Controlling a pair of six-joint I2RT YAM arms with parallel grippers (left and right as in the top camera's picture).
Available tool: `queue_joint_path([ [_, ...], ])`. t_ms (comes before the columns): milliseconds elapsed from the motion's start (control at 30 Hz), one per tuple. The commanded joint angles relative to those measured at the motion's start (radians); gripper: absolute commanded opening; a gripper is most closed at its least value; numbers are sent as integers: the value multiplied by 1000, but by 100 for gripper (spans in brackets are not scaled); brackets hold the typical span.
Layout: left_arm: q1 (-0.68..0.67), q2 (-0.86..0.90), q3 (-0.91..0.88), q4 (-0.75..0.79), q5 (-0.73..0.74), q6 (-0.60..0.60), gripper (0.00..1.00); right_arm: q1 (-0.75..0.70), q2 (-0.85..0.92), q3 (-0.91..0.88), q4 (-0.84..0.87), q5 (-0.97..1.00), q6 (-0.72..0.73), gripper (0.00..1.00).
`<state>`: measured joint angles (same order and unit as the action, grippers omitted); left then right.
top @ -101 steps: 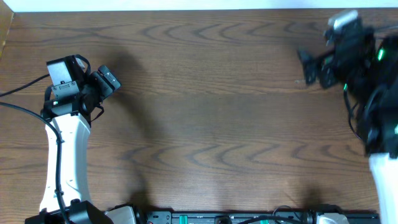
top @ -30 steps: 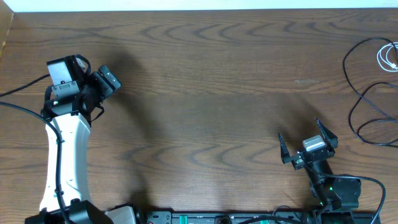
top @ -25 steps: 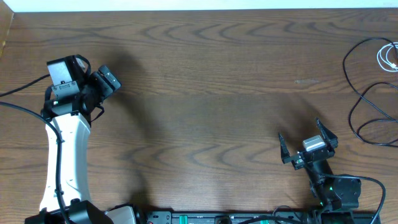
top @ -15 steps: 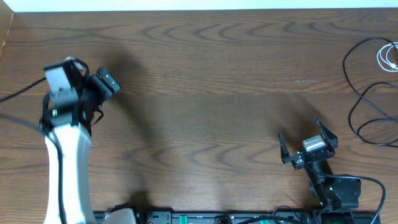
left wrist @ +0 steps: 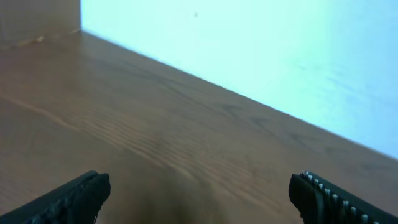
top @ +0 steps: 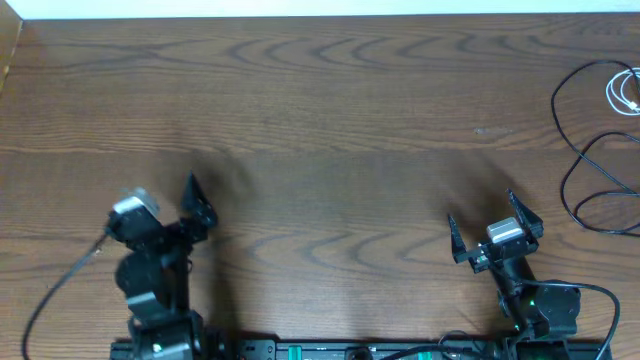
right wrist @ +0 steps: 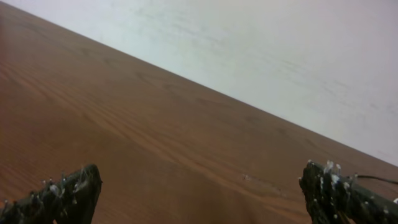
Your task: Untangle cables
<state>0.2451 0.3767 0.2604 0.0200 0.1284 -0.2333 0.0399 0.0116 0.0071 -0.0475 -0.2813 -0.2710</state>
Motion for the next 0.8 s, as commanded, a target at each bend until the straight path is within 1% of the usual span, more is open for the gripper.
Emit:
queue_joint_path([
  [0, -42, -128, -106, 39, -2, 194, 98, 8, -6, -2, -5, -9, 16, 99],
  [67, -54, -193, -154, 42, -2, 241, 98, 8, -6, -2, -5, -9, 16, 99],
  [233, -55, -302, -254, 42, -11, 249, 98, 8, -6, -2, -5, -9, 16, 99],
  [300, -55, -338, -256, -26, -28, 249, 98, 8, -6, -2, -5, -9, 16, 99],
  [400, -55, -377, -256, -83, -48, 256, 98, 8, -6, -2, -5, -9, 16, 99],
  [767, -55, -372, -256, -86, -54, 263, 98, 8, -6, -2, -5, -9, 16, 99],
])
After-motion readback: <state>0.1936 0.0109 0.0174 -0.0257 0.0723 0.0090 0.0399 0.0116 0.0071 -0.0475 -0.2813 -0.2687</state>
